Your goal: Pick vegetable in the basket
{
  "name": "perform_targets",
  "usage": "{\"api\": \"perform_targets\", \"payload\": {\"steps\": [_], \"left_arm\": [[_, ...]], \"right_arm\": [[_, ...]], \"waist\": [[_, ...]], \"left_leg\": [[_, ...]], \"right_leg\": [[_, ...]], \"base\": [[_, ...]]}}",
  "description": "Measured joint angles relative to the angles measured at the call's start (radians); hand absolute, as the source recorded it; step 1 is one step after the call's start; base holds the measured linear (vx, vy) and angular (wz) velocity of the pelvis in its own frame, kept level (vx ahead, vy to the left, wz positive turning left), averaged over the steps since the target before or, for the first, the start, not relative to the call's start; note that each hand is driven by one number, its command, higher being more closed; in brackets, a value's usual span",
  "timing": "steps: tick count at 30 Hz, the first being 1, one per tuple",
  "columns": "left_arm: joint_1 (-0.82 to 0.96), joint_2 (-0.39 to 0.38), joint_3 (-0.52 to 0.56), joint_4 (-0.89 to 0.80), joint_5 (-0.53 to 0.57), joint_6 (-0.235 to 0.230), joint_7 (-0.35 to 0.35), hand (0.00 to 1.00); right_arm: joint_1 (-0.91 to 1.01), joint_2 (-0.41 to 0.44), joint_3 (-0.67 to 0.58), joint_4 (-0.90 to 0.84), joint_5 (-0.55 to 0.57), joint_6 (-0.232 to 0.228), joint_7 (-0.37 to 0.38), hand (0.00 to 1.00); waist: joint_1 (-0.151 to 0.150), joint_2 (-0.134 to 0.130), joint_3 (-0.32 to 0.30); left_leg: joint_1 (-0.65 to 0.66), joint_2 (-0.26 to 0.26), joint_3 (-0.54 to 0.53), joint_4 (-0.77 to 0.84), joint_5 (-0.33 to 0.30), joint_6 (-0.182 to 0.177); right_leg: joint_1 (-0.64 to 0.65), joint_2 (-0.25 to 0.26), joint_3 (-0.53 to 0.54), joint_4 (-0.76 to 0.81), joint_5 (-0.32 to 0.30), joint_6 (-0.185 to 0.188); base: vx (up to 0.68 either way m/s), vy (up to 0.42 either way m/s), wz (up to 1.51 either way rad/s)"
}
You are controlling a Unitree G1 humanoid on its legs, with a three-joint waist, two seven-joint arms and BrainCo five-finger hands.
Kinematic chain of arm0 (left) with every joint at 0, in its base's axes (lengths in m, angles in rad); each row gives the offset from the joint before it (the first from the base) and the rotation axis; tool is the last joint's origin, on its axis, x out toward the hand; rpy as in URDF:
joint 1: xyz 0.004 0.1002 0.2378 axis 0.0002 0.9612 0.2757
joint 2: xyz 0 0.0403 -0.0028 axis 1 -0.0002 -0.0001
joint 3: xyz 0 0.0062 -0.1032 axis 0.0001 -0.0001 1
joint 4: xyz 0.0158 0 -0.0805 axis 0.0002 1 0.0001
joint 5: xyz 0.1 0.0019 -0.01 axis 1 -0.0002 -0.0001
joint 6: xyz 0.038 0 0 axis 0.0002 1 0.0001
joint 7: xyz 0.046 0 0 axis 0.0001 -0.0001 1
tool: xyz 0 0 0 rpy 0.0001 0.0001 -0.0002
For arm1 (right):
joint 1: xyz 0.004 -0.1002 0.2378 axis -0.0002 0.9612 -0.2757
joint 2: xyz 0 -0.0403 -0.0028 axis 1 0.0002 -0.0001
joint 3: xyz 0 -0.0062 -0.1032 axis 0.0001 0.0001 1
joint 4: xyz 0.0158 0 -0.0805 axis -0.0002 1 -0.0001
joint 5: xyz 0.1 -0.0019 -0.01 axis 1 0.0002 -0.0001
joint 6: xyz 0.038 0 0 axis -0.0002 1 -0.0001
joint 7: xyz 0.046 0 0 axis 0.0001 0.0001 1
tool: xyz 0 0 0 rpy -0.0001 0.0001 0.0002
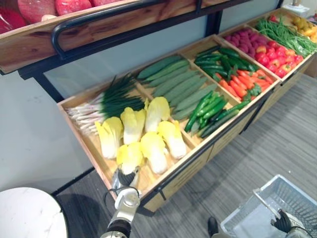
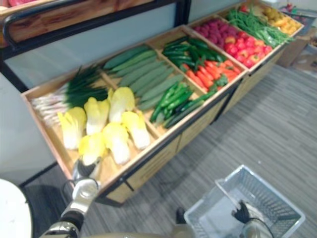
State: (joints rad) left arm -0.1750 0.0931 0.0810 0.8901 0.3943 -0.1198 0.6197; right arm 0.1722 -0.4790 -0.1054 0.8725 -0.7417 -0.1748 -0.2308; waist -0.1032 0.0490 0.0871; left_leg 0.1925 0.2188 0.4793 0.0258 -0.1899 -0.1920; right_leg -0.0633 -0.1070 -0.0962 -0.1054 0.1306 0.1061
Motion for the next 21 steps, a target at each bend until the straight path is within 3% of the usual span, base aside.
{"api": "perform_targets", "payload": {"steps": [7, 11, 21], "left_arm": [[0.011, -0.012, -0.049, -0.038, -0.044, -0.009, -0.050, 1.00], [0.087, -0.024, -0.090, -0.169, -0.077, -0.022, -0.118, 1.00], [0.208, -0.053, -0.084, -0.391, -0.076, -0.023, -0.197, 1.00]], "right_arm": [[-0.001, 0.041, -0.018, 0.026, 0.000, 0.021, 0.000, 1.00], [-0.011, 0.081, -0.082, 0.047, 0.000, 0.026, -0.002, 1.00], [-0.021, 0.106, -0.167, 0.089, 0.000, 0.043, -0.002, 1.00]], "waist": [[0.000, -0.002, 0.002], [0.000, -0.010, 0.006], [0.008, -0.015, 0.004]], "left_leg": [[-0.016, -0.014, -0.052, 0.000, 0.008, 0.010], [-0.035, -0.022, -0.081, -0.001, 0.012, 0.017], [-0.055, -0.027, -0.134, -0.002, 0.024, 0.025]], "right_leg": [[0.018, -0.024, -0.045, 0.000, 0.000, 0.000], [0.020, -0.038, -0.073, 0.000, 0.000, 0.000], [0.035, -0.053, -0.123, 0.000, 0.000, 0.000]], "base": [[-0.04, -0.041, 0.20], [-0.04, -0.037, 0.22], [-0.03, -0.039, 0.15]]}}
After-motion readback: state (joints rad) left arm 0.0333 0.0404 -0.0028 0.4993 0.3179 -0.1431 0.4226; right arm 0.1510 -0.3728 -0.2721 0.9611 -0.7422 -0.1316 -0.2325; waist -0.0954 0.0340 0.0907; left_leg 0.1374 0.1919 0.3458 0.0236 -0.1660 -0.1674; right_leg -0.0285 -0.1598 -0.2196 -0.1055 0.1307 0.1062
